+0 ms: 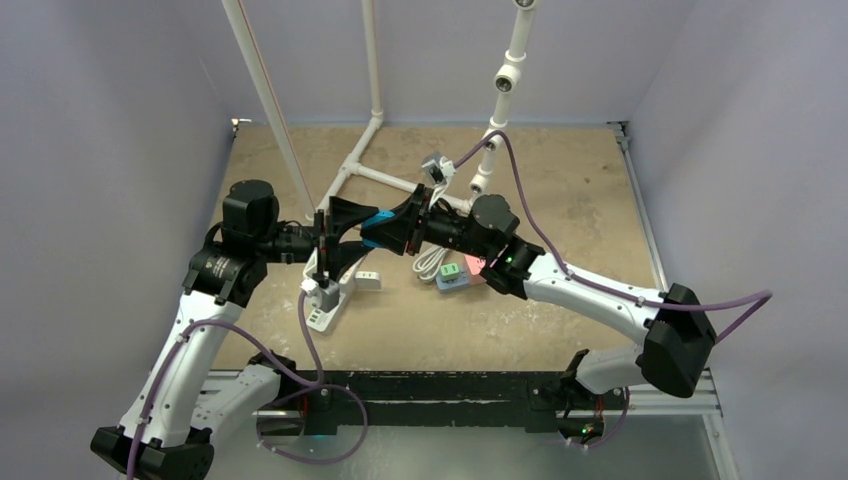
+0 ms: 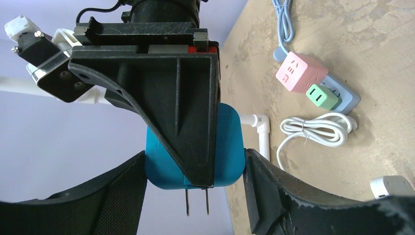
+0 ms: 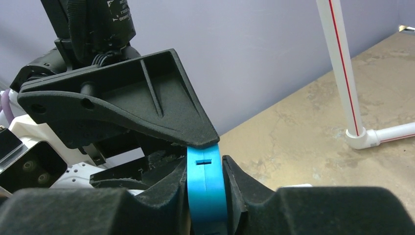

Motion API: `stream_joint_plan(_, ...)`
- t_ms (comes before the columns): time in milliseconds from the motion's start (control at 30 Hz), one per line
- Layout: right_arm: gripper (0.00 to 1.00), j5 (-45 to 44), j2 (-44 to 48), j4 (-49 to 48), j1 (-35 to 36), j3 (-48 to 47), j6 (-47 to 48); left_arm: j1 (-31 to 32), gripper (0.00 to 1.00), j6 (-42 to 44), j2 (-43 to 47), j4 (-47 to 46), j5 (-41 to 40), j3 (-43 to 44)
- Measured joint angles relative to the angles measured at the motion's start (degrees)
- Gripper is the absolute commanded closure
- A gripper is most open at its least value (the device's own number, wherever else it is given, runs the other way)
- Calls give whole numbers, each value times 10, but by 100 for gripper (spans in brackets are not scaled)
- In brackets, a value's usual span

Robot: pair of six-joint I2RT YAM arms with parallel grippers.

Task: Insert the plug
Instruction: Pick up the plug from the center of the board, then move the socket to the center of the board.

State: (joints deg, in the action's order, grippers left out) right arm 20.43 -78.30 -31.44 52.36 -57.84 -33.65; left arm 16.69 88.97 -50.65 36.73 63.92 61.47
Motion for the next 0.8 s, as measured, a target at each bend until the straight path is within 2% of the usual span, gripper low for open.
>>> stream_joint_plan(133,98,-6,0,-8,2,4,7,0,100,-12,0,-2,-3,-1)
stream_joint_plan(167,100,-7,0,-9,3,6,7,0,86,-14,0,-2,-3,-2)
stream_joint_plan(200,100,-9,0,-10,3,8,7,0,59,-14,0,-3,-3,-3)
stream_joint_plan(233,100,-10,1,-12,3,10,6,0,23,-14,0,-3,-3,-5)
stream_joint_plan(267,100,-13,1,-13,4,12,6,0,7,-14,0,-3,-3,-6)
stream_joint_plan(300,100,-15,2,-13,4,14,5,0,3,-14,0,-4,-2,-8)
stream_joint_plan(400,100,-21,16,-11,4,29,11,0,1,-15,0,5,2,-14)
stream_joint_plan(567,100,-86,97,31,3,98,95,0,1,-45,-31,36,3,-16)
stream_joint_plan(800,100,-207,251,107,-26,219,175,29,1,-151,-174,30,-9,-28)
